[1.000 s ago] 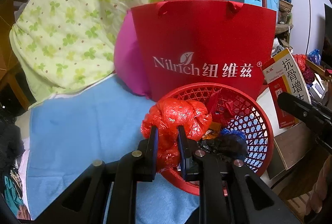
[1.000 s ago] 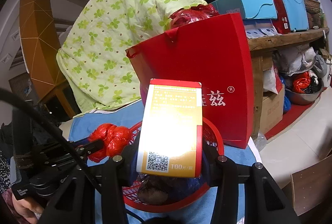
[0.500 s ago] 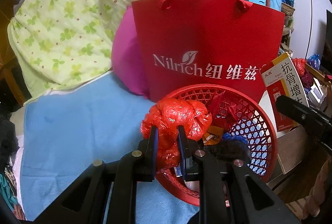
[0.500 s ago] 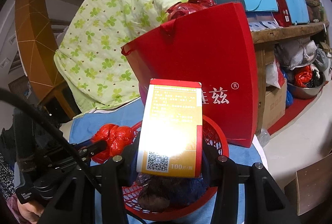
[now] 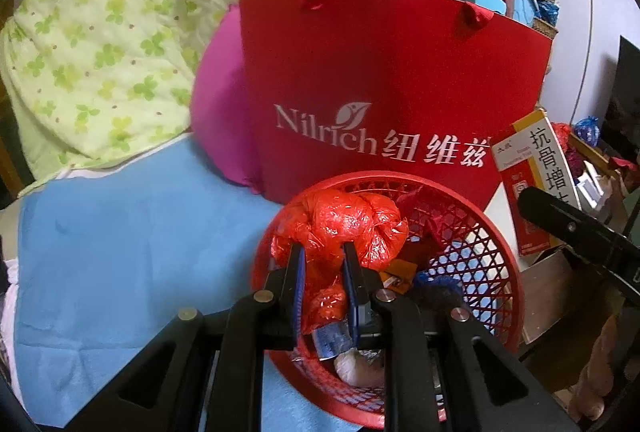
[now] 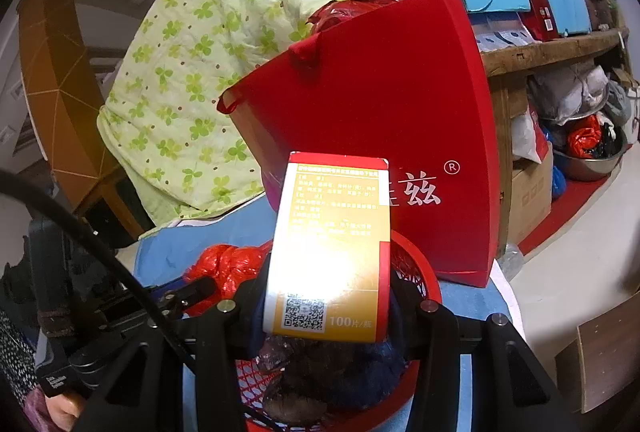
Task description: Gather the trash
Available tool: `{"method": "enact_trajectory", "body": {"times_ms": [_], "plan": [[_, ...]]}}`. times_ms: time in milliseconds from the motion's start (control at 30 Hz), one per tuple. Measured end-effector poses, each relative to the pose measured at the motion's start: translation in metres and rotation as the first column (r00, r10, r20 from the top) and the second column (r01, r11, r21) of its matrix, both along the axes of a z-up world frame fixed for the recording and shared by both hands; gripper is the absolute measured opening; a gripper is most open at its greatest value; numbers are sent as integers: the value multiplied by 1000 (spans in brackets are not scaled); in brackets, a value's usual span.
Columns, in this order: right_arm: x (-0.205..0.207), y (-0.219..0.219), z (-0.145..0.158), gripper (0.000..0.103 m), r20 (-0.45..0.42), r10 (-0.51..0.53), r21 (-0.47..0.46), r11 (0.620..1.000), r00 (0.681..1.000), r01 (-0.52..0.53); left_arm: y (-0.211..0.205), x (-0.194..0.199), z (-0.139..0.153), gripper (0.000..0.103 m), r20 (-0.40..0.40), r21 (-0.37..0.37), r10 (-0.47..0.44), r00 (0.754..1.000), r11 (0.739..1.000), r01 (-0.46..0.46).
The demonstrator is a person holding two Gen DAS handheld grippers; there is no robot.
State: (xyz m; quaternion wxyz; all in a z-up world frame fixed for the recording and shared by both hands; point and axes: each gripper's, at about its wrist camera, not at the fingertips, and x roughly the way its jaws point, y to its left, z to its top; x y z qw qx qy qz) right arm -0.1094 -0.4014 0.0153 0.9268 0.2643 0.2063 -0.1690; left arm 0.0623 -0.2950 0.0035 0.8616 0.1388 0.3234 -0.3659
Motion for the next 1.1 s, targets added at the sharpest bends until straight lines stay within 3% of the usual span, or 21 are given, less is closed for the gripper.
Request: {"method": "enact_trajectory", "body": {"times_ms": [233, 367, 533, 633, 700, 833, 1100], "plan": [[11, -9, -11, 52, 6, -14, 52, 999, 1000, 13, -1, 6, -15, 24, -58, -31, -57, 997, 998, 56], [17, -15, -21, 66, 33, -7, 129, 992, 999, 3, 9, 5, -17, 67, -62, -58, -60, 996, 997, 56], [20, -5, -24, 66, 43, 7, 144, 989, 999, -13, 32, -6, -7, 74, 0, -51, -48, 999, 998, 48], [18, 12, -20, 66, 36, 19, 107, 994, 999, -22, 45, -14, 1, 77, 39, -45, -33, 999, 998, 35], [15, 24, -15, 66, 22, 27, 77, 997, 999, -28, 55, -21, 8, 85, 71, -37, -15, 997, 999, 17], [3, 46, -5, 66, 1, 30, 12, 999, 1000, -30, 76, -35, 22, 87, 132, -42, 11, 991, 999, -5], [-27, 87, 23, 66, -65, -13, -124, 992, 998, 5, 118, -62, 52, 96, 269, -29, 125, 955, 992, -122]]}}
